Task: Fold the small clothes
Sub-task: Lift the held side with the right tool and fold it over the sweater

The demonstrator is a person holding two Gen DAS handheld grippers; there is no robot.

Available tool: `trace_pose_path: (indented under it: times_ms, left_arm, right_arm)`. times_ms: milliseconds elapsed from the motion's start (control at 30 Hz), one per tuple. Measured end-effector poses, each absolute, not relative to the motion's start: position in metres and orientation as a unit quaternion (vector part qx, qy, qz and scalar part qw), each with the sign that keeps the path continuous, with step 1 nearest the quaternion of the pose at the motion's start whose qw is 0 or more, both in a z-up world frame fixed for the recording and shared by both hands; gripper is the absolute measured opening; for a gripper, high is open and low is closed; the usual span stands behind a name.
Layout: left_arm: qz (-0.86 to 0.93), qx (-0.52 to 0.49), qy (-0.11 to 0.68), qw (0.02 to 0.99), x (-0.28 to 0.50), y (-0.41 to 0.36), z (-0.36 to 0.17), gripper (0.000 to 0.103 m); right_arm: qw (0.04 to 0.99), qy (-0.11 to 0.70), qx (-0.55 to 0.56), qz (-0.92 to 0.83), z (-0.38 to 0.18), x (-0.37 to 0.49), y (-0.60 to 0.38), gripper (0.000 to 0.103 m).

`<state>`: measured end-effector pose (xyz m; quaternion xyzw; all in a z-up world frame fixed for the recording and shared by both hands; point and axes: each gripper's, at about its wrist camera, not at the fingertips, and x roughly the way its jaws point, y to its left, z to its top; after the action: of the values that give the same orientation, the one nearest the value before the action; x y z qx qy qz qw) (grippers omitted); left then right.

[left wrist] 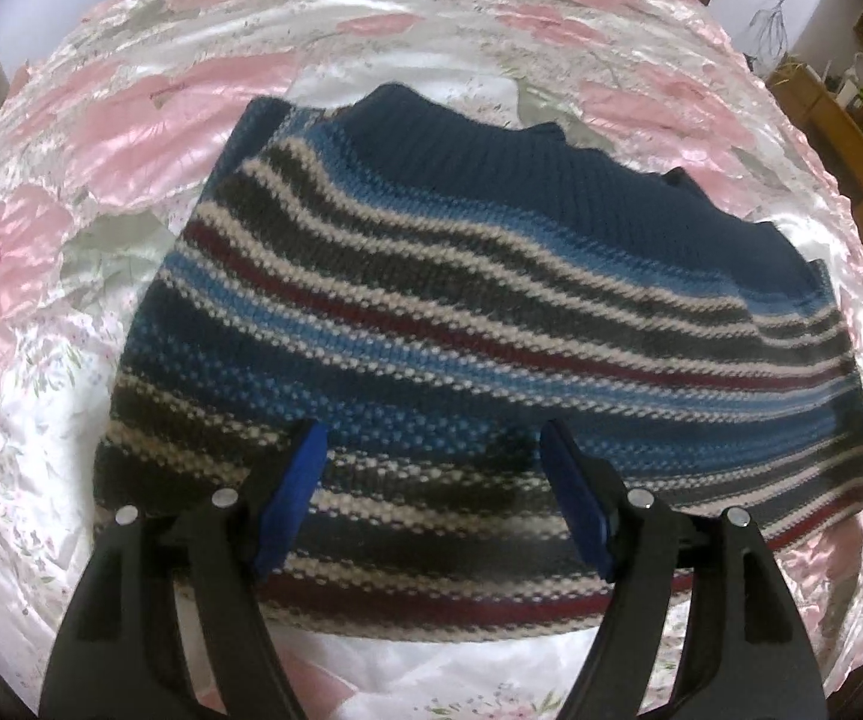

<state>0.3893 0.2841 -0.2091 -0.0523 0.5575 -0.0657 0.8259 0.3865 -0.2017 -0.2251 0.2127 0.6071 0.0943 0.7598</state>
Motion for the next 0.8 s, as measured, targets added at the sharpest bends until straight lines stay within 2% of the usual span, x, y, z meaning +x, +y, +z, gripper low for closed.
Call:
trace_pose_path:
  times_ms: [100,133,167,300,400,633,700,800]
  left_arm:
    - [-0.068,-0.043,0.556,0.828,0.389,0.281,-0.211,0.077]
    - [-0.068,-0.04,0.555,0.828,0.389,0.28,-0.211,0.078]
    - [-0.068,-0.037,0.555,0.828,0.389,0.279,-0.212,0.078]
    - [-0.069,-0.035,0.555,0.828,0.389,0.279,-0.213,0.079]
    - [-0.071,-0.033,0.56,0.825,0.389,0.28,-0.211,0.079]
    - [-0.095,-0.073,0.578,0.807,0.378,0.28,-0.202,0.079]
    - [-0.104,-0.077,0.578,0.806,0.373,0.277,-0.203,0.079]
    - [-0.113,-0.066,0.584,0.801,0.369,0.267,-0.214,0.079]
  right_arm:
    - [0.765,0.601,0.208,0.098,-0.227,0.387,-0.197,0.072]
    - [0.765,0.601,0.21,0.102,-0.227,0.387,-0.195,0.063]
    - [0.762,0.6,0.216,0.112,-0.228,0.387,-0.193,0.05]
    - [0.76,0.598,0.225,0.119,-0.229,0.387,-0.185,0.031]
    - [0.771,0.588,0.214,0.119,-0.215,0.382,-0.182,0.027]
    - [0.801,0.544,0.21,0.133,-0.152,0.362,-0.197,0.025]
    - [0.802,0.545,0.21,0.122,-0.15,0.358,-0.208,0.025]
    - [0.781,0.58,0.217,0.078,-0.179,0.359,-0.226,0.025]
